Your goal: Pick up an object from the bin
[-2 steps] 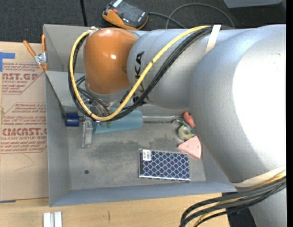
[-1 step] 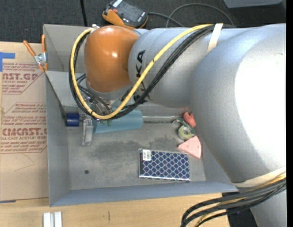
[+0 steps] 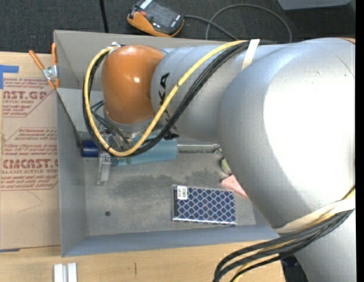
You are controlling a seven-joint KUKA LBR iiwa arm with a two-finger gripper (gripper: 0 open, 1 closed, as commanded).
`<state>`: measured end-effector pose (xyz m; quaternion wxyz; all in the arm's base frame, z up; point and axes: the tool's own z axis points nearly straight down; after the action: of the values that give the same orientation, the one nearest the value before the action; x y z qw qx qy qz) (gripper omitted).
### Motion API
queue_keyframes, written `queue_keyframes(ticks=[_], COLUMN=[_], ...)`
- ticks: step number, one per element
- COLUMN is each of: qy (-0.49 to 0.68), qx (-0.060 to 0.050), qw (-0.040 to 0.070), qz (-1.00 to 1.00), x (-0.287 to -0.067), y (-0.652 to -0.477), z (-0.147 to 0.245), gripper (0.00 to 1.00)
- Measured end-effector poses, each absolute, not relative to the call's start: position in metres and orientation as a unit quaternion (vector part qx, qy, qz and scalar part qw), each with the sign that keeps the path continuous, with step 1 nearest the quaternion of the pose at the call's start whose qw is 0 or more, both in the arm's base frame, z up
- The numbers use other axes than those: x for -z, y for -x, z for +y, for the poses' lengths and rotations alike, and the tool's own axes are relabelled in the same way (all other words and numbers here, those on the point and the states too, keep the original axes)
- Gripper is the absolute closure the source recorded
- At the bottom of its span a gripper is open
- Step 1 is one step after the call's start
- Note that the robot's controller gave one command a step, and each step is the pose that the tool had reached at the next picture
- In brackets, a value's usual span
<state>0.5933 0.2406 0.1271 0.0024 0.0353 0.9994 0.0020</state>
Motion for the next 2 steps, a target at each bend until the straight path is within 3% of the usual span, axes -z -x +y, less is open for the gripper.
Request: queue_keyframes(ticks=[1, 2], qy=[-0.158, -0.179], qx=[0.001, -0.004], qw=[-0.003, 0.004], qz=[0.987, 0.984], x=[-0.113, -0.101], y=[-0.563, -0.573], z=[0.221, 0.224], gripper=[0.0, 0.0])
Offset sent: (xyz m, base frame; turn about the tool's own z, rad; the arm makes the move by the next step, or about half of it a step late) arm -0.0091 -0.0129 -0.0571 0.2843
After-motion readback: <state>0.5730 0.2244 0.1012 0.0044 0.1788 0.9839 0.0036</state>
